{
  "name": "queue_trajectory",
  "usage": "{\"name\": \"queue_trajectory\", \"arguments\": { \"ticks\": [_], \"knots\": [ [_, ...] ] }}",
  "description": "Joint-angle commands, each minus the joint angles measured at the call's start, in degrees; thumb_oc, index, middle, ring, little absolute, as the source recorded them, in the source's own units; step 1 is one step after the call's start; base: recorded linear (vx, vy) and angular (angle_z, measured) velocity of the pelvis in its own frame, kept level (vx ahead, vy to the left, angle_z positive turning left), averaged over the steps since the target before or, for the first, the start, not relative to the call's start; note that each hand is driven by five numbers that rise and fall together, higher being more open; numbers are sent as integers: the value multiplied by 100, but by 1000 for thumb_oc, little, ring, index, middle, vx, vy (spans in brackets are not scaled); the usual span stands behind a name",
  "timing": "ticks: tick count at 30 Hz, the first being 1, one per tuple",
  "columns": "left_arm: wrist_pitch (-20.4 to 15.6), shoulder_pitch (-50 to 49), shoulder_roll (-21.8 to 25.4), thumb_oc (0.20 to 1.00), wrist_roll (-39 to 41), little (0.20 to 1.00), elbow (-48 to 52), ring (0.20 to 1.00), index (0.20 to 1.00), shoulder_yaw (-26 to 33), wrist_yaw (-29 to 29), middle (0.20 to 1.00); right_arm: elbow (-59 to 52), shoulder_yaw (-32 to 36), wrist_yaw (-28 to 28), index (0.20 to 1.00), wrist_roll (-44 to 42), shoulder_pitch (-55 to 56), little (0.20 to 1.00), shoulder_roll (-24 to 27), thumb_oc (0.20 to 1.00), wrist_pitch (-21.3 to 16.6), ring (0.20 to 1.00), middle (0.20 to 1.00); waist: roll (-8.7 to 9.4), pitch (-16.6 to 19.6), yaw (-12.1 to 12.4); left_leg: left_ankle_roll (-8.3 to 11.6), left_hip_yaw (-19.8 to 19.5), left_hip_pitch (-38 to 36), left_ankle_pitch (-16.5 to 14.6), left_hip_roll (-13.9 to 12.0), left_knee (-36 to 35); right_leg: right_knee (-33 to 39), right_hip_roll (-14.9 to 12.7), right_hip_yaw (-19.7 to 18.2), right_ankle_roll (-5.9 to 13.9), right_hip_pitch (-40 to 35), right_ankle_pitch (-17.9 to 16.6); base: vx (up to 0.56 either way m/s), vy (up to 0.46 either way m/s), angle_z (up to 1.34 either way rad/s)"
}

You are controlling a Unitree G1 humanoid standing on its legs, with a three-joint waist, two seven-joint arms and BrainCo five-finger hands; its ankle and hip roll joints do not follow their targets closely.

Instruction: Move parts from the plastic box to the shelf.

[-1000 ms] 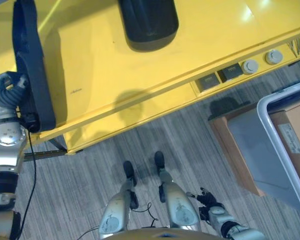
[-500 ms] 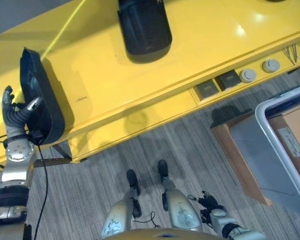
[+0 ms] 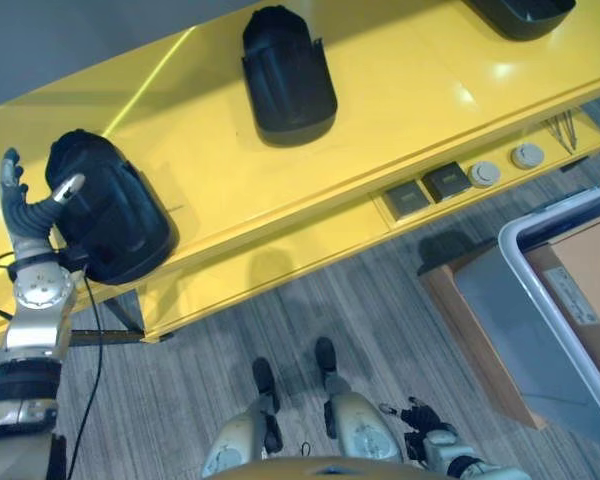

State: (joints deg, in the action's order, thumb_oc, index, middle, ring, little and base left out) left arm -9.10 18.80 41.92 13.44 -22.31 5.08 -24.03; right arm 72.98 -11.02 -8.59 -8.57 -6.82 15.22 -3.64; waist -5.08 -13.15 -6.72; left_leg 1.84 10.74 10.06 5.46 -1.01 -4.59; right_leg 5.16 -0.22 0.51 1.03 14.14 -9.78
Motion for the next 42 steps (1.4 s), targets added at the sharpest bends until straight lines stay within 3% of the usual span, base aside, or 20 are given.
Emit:
{"name": "queue_trajectory", "arguments": {
  "ticks": [1, 7, 10, 13, 15, 17, 18, 19, 20, 26, 29, 42],
  "knots": [
    [-93, 646, 446, 1000, -561, 1000, -386, 1000, 1000, -236, -109, 1000, 177, -89, 54, 1000, 54, 197, 1000, 15, 1000, -65, 1000, 1000, 4, 205, -179, 570, -482, -60, 43, -723, -41, -16, -381, -277, 582, 2, 329, -18, 16, -5],
    [-119, 813, 463, 1000, -851, 1000, -101, 1000, 1000, -382, -267, 1000, 203, -75, 26, 1000, 29, 233, 1000, -2, 1000, -78, 1000, 1000, 11, 278, -195, 582, -485, -176, 11, -739, -41, -17, -383, -274, 583, -117, 363, 9, 1, 0],
    [-427, 548, 218, 1000, -1066, 1000, 1206, 1000, 1000, -337, -242, 1000, 234, -31, 38, 1000, 16, 265, 1000, -52, 1000, -64, 1000, 1000, 38, 415, -151, 571, -519, -451, -82, -724, -41, -31, -417, -230, 579, -416, 449, 76, 12, 4],
    [-514, 346, 136, 1000, -1056, 1000, 1495, 1000, 1000, -220, -197, 1000, 238, -29, 49, 1000, 32, 287, 1000, -68, 1000, -58, 1000, 1000, 50, 452, -146, 567, -521, -524, -111, -721, -41, -28, -424, -217, 576, -499, 475, 35, 4, 2],
    [-937, -390, -582, 1000, -672, 1000, 2812, 1000, 1000, 28, 173, 1000, 300, 21, 77, 1000, 124, 371, 1000, -160, 1000, -8, 1000, 1000, 121, 681, -42, 538, -552, -827, -219, -717, -41, -46, -439, -151, 566, -828, 608, 108, 3, 2],
    [-1036, -770, -1021, 1000, -411, 1000, 3385, 1000, 1000, 80, 402, 1000, 319, 41, 71, 1000, 197, 384, 1000, -199, 1000, 5, 1000, 1000, 171, 770, 17, 514, -591, -953, -254, -706, -41, -62, -450, -104, 560, -975, 664, 56, -3, 4],
    [-1031, -778, -1024, 1000, -411, 1000, 3394, 1000, 1000, 86, 404, 1000, 318, 37, 71, 1000, 197, 386, 1000, -196, 1000, 5, 1000, 1000, 169, 767, 13, 514, -592, -958, -255, -706, -41, -61, -450, -103, 560, -981, 665, 24, -1, 8],
    [-1057, -959, -1231, 395, -234, 395, 3713, 395, 395, -4, 586, 395, 344, 47, 59, 1000, 247, 379, 1000, -201, 1000, 22, 1000, 1000, 186, 800, 54, 500, -626, -1011, -269, -702, -41, -72, -454, -75, 552, -1048, 684, 12, 8, 15],
    [-1078, -1267, -1355, 200, 0, 200, 4021, 200, 200, -72, 887, 200, 362, 86, 55, 1000, 294, 355, 1000, -201, 1000, 49, 1000, 1000, 210, 835, 136, 481, -670, -1059, -286, -689, -41, -111, -468, -24, 544, -1117, 725, 14, 8, 22],
    [-838, -2146, -1733, 200, 657, 200, 4235, 200, 200, -571, 1460, 200, 365, 21, 58, 1000, 352, 341, 1000, -275, 1000, 66, 1000, 1000, 278, 884, 276, 417, -811, -1169, -307, -641, -41, -149, -507, 126, 533, -1338, 802, 8, 0, 20],
    [-551, -2578, -1603, 200, 883, 200, 4326, 200, 200, -1012, 1977, 200, 461, -19, 59, 1000, 426, 316, 1000, -331, 1000, 117, 1000, 1000, 305, 873, 342, 378, -933, -1189, -320, -628, -30, -196, -492, 195, 524, -1436, 875, 9, -13, 27],
    [-233, -2705, -1292, 200, 562, 200, 3980, 200, 200, -1383, 2153, 200, 330, -270, -43, 1000, 541, 183, 1000, -407, 1000, 168, 1000, 1000, 265, 753, 329, 365, -962, -992, -283, -619, -41, -207, -491, 219, 541, -1247, 810, -4, -2, 6]
  ]
}}
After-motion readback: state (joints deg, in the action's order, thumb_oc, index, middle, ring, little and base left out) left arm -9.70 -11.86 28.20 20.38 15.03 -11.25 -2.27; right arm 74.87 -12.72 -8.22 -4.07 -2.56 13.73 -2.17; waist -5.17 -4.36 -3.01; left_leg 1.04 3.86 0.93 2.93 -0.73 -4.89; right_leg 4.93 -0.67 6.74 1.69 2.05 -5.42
